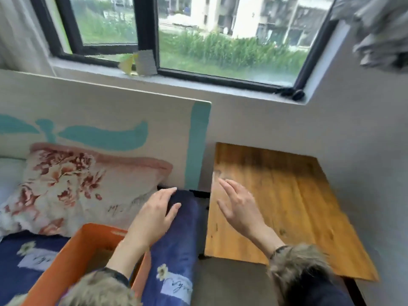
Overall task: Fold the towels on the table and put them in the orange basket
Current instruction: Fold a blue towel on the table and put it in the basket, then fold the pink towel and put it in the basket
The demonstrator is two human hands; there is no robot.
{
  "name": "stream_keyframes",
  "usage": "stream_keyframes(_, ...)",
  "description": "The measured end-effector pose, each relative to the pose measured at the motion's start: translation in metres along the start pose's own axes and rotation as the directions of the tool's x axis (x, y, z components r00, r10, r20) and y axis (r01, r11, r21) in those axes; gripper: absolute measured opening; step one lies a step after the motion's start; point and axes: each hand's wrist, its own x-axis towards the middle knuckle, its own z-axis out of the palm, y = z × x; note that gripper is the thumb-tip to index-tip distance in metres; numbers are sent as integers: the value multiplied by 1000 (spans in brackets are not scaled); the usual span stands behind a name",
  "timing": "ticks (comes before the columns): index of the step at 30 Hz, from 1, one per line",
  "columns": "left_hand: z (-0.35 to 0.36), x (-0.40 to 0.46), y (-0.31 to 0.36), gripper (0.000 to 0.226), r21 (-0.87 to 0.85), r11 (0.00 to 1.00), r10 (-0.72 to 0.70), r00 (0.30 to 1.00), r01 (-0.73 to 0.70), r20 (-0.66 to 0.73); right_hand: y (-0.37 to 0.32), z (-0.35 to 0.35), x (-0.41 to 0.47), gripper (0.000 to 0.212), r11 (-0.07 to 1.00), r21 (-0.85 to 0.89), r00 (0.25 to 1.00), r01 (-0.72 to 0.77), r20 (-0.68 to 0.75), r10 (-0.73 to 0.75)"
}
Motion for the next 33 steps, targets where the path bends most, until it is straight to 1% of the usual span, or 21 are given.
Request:
stream_keyframes(2,21,11,44,44,-35,993,115,992,-113,54,32,-22,-37,54,992,-2,991,-123,-58,122)
stream_keyframes(4,42,17,89,44,-51,973,229,968,-225,98,63,-45,-79,54,971,6,965,-237,-116,236)
stream_keyframes(7,77,10,163,47,-85,915,404,895,-395,189,106,-82,-156,55,915,6,895,-404,-204,397)
stream_keyframes(11,123,-28,265,48,-179,802,597,751,-570,282,144,-124,-278,55,796,23,753,-605,-308,581)
stream_keyframes(15,168,-98,362,47,-287,676,736,598,-679,317,153,-152,-414,55,635,48,578,-771,-367,729)
stream_keyframes(19,205,-192,445,44,-430,528,846,406,-732,346,138,-171,-549,54,455,75,388,-888,-409,826)
stream_keyframes(21,220,-241,479,43,-496,461,880,309,-736,360,124,-179,-611,54,365,105,289,-925,-430,855)
stream_keyframes(24,238,-306,518,42,-571,347,915,137,-744,379,103,-184,-688,54,236,169,132,-957,-472,872)
stream_keyframes(25,244,-329,532,42,-594,293,925,66,-749,374,95,-185,-714,53,187,195,71,-963,-487,871)
stream_keyframes(29,267,-415,586,44,-674,140,917,-162,-726,365,68,-185,-803,53,0,266,-140,-964,-507,851)
stream_keyframes(33,292,-499,638,41,-744,24,879,-340,-668,334,48,-186,-888,52,-170,302,-309,-938,-510,802)
